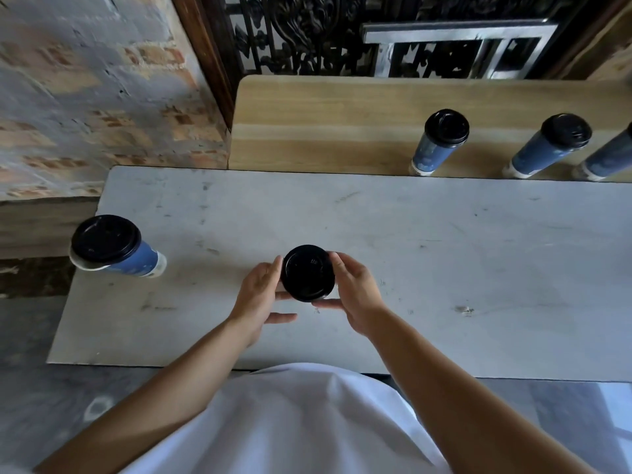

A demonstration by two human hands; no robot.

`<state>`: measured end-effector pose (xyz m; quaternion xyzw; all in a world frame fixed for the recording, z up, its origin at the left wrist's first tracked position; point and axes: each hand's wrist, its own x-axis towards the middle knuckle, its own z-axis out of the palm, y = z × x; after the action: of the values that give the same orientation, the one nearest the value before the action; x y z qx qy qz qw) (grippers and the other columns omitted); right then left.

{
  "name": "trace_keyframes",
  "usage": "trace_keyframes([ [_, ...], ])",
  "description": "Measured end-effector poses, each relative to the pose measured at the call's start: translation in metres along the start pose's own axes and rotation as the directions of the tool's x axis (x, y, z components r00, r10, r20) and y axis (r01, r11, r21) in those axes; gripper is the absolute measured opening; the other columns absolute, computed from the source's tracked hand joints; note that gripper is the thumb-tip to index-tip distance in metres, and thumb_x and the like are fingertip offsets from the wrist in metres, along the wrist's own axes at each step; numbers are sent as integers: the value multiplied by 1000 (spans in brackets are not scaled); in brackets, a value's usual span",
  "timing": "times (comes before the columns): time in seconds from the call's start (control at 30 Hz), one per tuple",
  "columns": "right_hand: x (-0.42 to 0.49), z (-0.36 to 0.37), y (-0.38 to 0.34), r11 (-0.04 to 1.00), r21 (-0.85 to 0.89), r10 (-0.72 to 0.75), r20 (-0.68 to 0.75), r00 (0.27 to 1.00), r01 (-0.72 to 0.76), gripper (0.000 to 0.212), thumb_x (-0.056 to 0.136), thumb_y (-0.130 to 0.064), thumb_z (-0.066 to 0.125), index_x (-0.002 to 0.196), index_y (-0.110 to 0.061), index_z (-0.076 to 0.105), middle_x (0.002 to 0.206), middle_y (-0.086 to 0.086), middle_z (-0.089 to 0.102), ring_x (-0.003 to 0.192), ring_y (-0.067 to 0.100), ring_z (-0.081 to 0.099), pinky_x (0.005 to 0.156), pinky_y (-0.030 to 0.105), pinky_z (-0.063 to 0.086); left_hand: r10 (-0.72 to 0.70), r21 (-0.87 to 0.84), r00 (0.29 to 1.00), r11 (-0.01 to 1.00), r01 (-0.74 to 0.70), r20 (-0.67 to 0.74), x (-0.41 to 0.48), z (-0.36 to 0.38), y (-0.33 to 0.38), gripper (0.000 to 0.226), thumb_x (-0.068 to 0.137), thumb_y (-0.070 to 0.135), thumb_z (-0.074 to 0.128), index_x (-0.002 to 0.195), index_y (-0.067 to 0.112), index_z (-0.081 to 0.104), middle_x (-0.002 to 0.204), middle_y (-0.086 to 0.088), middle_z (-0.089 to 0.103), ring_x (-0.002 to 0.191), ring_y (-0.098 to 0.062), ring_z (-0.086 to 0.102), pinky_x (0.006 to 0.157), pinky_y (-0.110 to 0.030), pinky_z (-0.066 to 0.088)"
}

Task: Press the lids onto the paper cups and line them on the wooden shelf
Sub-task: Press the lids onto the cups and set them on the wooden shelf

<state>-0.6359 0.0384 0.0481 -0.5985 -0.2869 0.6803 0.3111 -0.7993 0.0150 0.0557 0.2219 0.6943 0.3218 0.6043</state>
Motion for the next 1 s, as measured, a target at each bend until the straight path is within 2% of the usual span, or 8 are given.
trace_keyframes([
  [0.17, 2, 0, -3, 999, 46, 27, 4, 1000, -27, 30, 104, -35, 50, 115, -16, 71, 116, 11, 69, 112, 30, 66, 75, 55, 62, 85, 4, 995, 996, -85, 47, 6, -1, 2, 29, 105, 45, 43, 116, 29, 64, 124, 4, 67, 121, -19, 63, 75, -50, 63],
  [0.27, -2, -1, -2, 988, 135, 75, 0, 997, -74, 31, 102, -37, 55, 115, -13, 71, 121, 13, 67, 116, 30, 64, 80, 55, 61, 83, -71, 993, 994, -77, 82, 5, 4, 7, 31, 109, 37, 37, 112, 37, 67, 127, 8, 66, 126, -18, 59, 83, -54, 61],
  [0.43, -17, -2, 10, 953, 295, 72, 4, 997, -70, 23, 103, -27, 56, 111, -14, 74, 119, 7, 71, 117, 21, 64, 95, 37, 58, 13, -241, 999, 970, -21, -38, -5, 14, 1, 28, 108, 29, 41, 110, 22, 68, 124, -2, 68, 121, -20, 64, 81, -51, 62],
  [0.53, -18, -6, 10, 968, 246, 37, 18, 999, -41, 27, 104, -32, 53, 110, -20, 76, 118, 3, 73, 119, 15, 63, 97, 40, 57, -18, -264, 998, 965, 1, -59, -10, 18, 0, 24, 106, 27, 46, 113, 15, 66, 117, -2, 70, 113, -19, 68, 79, -52, 63],
  [0.67, -10, -11, 4, 984, 170, 51, 39, 998, -57, 35, 102, -42, 54, 113, -19, 77, 114, 0, 75, 119, 13, 64, 89, 50, 60, -21, -147, 997, 989, 9, -76, -3, 17, 4, 29, 104, 41, 50, 111, 17, 64, 115, -3, 68, 106, -23, 70, 71, -50, 64],
  [0.77, -8, -10, 3, 990, 140, 21, 40, 999, -26, 38, 102, -44, 53, 115, -16, 76, 115, 4, 75, 116, 14, 66, 87, 50, 61, 2, -94, 998, 995, -8, -62, 3, 15, 6, 33, 101, 47, 52, 110, 18, 64, 117, -6, 68, 110, -23, 68, 67, -48, 64],
  [0.9, -5, -8, 9, 997, 69, -35, 2, 999, 34, 38, 103, -44, 50, 114, -18, 75, 112, 5, 75, 111, 13, 68, 84, 48, 62, 54, -37, 997, 998, -56, -50, 6, 11, 4, 33, 101, 45, 52, 100, 14, 62, 117, -9, 67, 110, -22, 67, 69, -52, 64],
  [1.0, -5, -5, 13, 996, 19, -85, -41, 996, 86, 36, 103, -45, 49, 111, -20, 74, 109, 6, 73, 109, 14, 69, 78, 46, 63, 90, -4, 995, 996, -90, -34, 8, 10, 1, 34, 101, 45, 52, 100, 13, 62, 117, -10, 67, 111, -21, 67, 70, -51, 64],
])
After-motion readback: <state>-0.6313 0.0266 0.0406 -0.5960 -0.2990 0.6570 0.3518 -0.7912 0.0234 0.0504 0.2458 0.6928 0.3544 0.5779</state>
